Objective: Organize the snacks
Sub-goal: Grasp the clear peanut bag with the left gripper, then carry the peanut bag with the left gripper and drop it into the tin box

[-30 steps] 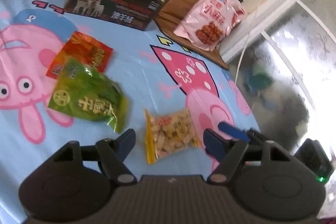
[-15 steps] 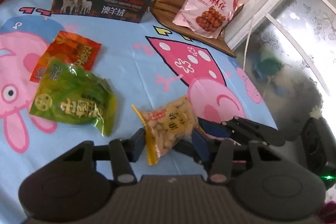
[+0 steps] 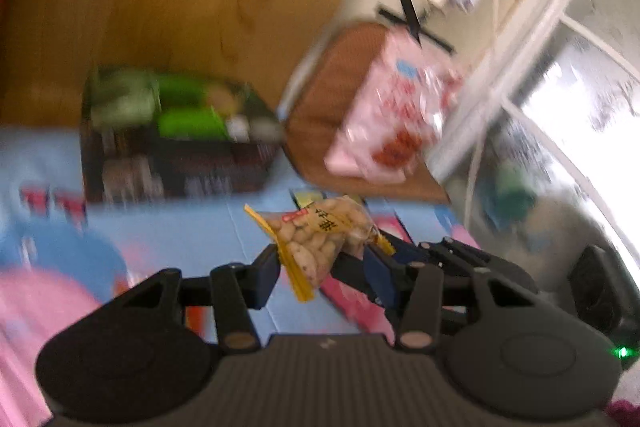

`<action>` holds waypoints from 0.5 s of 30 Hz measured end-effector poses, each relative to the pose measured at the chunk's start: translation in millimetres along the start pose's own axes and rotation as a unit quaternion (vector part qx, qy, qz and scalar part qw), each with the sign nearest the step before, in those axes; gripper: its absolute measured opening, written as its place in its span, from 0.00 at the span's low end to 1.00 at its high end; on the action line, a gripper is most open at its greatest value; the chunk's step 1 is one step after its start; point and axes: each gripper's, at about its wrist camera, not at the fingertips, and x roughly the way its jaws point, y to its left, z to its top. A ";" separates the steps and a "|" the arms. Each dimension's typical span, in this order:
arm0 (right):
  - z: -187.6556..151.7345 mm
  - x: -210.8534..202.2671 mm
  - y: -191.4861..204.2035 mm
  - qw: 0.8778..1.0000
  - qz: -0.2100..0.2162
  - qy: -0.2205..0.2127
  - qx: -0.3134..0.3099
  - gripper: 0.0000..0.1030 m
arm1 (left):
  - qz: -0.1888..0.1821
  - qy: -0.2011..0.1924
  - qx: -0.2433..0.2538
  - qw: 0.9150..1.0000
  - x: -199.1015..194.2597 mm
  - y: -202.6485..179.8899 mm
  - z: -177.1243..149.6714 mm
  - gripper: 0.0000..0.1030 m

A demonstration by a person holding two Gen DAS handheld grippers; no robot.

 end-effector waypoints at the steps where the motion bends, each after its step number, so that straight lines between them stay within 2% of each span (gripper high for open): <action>1: 8.9 10.4 -0.7 1.000 -0.004 -0.008 -0.009 0.34 | 0.008 -0.013 0.004 1.000 3.0 3.4 16.2 0.47; 3: 27.1 32.7 -2.2 0.999 -0.012 -0.027 -0.019 0.37 | 0.025 -0.044 0.007 0.999 11.7 13.3 46.3 0.55; 5: 48.4 64.0 -6.1 0.999 -0.020 -0.043 -0.010 0.41 | 0.058 -0.065 -0.002 0.996 21.0 28.2 68.0 0.56; 6: 56.9 79.7 -7.7 0.999 -0.020 -0.046 -0.011 0.43 | 0.070 -0.066 -0.021 0.995 22.4 39.0 73.0 0.55; 7: 63.2 94.3 -10.0 0.999 -0.019 -0.047 -0.015 0.44 | 0.064 -0.067 -0.044 0.995 19.4 49.8 72.4 0.55; 9: 67.5 107.0 -15.9 0.999 -0.031 -0.031 0.000 0.44 | 0.030 -0.072 -0.066 0.995 7.0 68.0 58.6 0.56; 12: 50.2 91.3 -26.0 0.998 0.021 -0.020 0.050 0.44 | 0.043 -0.058 -0.090 0.993 -4.9 89.6 28.2 0.57; 15: 21.2 82.2 -27.7 0.991 0.074 0.053 0.098 0.44 | 0.027 -0.021 -0.136 0.990 -8.3 112.5 -2.4 0.57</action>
